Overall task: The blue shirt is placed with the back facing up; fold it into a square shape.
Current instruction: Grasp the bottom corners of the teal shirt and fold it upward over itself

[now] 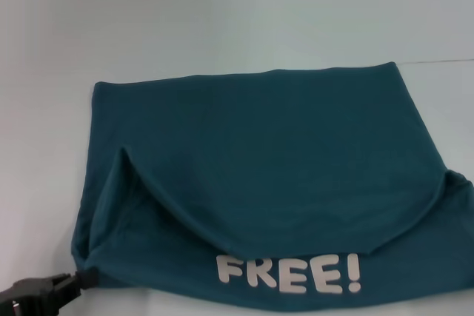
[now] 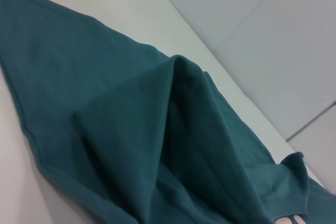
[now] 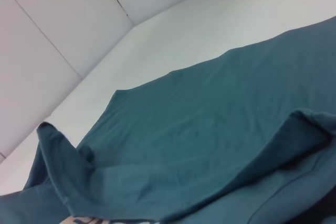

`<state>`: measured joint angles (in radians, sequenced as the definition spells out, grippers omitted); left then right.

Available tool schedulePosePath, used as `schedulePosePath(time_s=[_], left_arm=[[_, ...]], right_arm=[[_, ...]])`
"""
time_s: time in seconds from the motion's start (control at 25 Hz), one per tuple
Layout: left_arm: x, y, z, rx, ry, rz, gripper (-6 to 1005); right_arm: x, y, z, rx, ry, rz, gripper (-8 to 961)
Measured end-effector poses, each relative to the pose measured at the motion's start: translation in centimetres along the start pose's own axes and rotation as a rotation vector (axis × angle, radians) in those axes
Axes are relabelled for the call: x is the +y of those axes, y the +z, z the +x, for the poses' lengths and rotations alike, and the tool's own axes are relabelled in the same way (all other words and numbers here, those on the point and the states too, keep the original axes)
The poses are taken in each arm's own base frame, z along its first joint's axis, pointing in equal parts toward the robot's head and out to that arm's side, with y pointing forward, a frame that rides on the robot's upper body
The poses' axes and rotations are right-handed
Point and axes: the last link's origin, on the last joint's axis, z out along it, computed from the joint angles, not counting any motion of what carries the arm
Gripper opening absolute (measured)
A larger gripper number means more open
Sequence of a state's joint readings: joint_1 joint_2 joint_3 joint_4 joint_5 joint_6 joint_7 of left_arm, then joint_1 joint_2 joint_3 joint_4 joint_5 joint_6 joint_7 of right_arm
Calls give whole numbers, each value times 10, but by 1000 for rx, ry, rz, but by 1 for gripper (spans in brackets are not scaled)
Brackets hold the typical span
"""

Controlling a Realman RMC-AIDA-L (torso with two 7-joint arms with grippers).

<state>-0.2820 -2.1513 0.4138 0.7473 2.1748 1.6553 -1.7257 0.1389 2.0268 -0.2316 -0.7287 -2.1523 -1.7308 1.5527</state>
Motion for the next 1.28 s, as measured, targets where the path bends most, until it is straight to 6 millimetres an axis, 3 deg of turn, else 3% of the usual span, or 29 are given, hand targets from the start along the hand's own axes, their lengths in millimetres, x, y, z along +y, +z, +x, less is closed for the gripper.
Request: schedulePosePath(time_s=[0.48, 0.92, 1.28], left_arm=[[8, -8, -13, -19, -21, -48, 44], [3, -24, 10, 101, -13, -38, 52], [5, -25, 31, 149, 17, -66, 59]], right_arm=[[10, -22, 15, -33, -19, -20, 38], [6, -28, -11, -95, -43, -25, 37], [0, -19, -40, -106, -61, -38, 37]])
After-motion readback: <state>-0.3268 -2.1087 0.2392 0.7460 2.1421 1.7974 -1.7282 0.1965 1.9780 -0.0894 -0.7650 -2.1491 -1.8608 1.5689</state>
